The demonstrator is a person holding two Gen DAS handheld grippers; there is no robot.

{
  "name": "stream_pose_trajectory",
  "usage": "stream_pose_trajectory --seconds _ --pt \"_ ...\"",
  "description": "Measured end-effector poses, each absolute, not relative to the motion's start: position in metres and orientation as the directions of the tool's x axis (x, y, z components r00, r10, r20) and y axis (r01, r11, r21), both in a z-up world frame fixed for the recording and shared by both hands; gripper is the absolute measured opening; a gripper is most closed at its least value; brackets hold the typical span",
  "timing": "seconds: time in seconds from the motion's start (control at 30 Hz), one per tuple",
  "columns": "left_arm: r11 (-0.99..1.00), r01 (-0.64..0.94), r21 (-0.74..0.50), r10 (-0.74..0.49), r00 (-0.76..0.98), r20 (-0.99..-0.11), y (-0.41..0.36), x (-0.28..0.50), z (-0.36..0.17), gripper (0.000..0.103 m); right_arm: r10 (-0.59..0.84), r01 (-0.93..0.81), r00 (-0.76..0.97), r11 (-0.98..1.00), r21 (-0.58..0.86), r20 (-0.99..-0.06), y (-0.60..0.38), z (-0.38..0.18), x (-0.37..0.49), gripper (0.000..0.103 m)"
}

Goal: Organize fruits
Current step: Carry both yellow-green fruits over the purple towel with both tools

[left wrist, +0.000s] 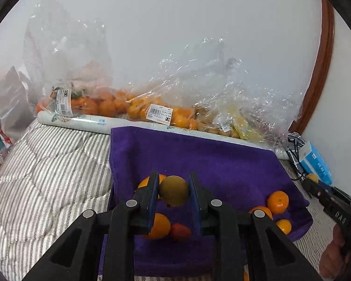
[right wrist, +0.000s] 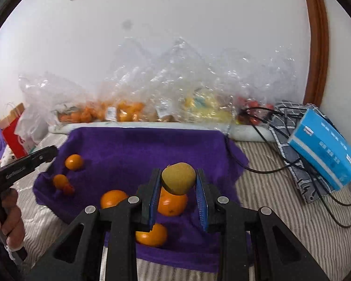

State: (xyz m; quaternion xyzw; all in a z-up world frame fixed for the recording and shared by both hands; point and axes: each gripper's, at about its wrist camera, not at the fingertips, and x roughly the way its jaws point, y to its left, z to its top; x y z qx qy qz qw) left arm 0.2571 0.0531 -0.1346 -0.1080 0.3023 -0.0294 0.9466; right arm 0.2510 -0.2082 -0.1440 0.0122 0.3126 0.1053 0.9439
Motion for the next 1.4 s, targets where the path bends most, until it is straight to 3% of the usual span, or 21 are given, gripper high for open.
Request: stream_pose_trajectory --seconds 0.17,0.7,1.4 --pt "0.957 0.001 -0.291 -0.177 0.794 -0.582 0.057 0.263 -0.146 0.024 0.198 -0.163 0.783 0.98 0.114 -0.59 -0.222 -0.148 0.256 0.029" --pt "0.966 0.016 -0.258 -0.174 0.777 -0.605 0.05 0.269 -0.157 0.024 0.178 -0.153 0.719 0.983 0.097 -0.672 -0.22 -0.176 0.267 0.029" --pt "0.977 0.029 -0.21 -0.16 0.747 -0.645 0.043 0.276 -0.168 0.024 0.161 -0.138 0.736 0.987 0.087 -0.657 -0.217 -0.18 0.27 0.029"
